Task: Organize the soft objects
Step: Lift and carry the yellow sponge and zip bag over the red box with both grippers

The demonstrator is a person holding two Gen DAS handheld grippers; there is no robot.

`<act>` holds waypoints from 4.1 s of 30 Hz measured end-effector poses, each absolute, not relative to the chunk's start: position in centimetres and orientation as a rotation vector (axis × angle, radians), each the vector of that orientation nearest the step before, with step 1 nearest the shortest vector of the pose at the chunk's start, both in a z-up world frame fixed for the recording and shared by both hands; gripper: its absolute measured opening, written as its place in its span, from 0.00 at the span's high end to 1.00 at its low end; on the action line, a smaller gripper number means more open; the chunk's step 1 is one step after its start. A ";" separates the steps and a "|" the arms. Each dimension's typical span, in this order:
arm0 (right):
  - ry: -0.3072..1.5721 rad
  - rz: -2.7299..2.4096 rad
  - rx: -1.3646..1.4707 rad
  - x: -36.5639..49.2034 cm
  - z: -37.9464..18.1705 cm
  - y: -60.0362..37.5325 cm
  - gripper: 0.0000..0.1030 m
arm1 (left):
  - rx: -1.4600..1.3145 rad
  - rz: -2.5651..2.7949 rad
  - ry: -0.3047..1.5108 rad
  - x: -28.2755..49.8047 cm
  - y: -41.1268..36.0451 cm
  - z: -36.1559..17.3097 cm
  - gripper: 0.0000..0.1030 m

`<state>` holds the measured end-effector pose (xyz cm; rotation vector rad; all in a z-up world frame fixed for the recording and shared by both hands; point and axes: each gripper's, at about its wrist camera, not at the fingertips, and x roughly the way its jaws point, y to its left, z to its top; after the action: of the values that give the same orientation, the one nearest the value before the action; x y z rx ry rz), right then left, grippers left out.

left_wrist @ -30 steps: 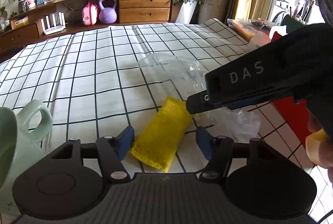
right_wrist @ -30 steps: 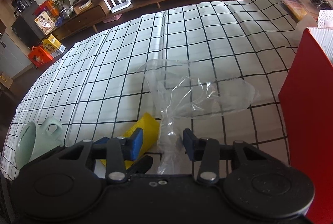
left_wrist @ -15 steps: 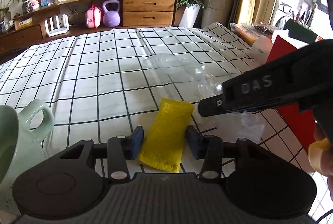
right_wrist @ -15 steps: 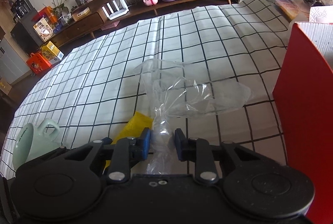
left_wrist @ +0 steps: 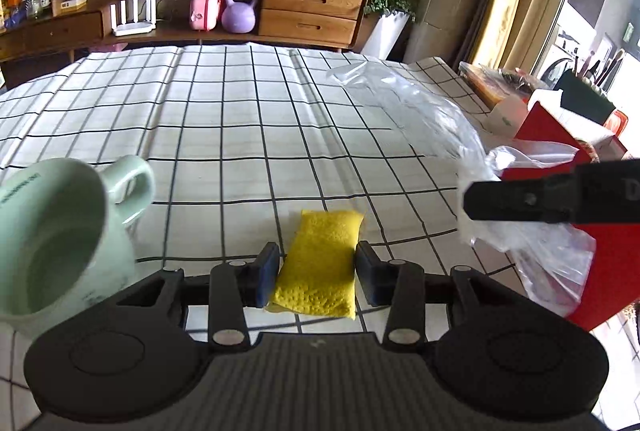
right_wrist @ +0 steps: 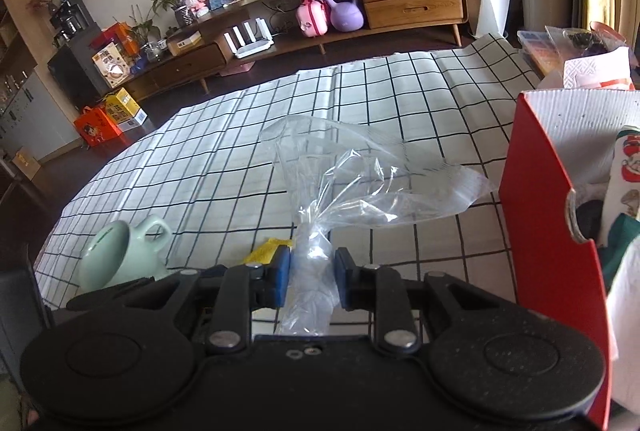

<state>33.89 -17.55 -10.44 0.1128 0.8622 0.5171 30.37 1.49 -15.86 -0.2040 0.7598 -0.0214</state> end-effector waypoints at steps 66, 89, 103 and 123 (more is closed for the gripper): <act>0.711 0.451 0.194 19.4 -4.0 -33.3 0.77 | 0.016 -0.096 0.806 24.1 -3.9 -14.0 0.61; 0.634 0.322 0.231 20.3 -2.2 -40.9 0.77 | -0.067 -0.288 0.826 25.9 -9.4 -7.9 0.77; 0.681 0.319 0.255 20.8 -4.2 -40.4 0.77 | 0.130 -0.499 0.990 24.8 -6.9 -14.4 0.19; 0.699 0.310 0.255 21.4 -5.0 -39.5 0.77 | 0.269 -0.453 0.872 23.7 -7.8 -16.5 0.61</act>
<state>21.37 -39.51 -4.96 0.2546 0.6991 0.3105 23.70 -7.83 -16.50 0.2695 0.8716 -0.4530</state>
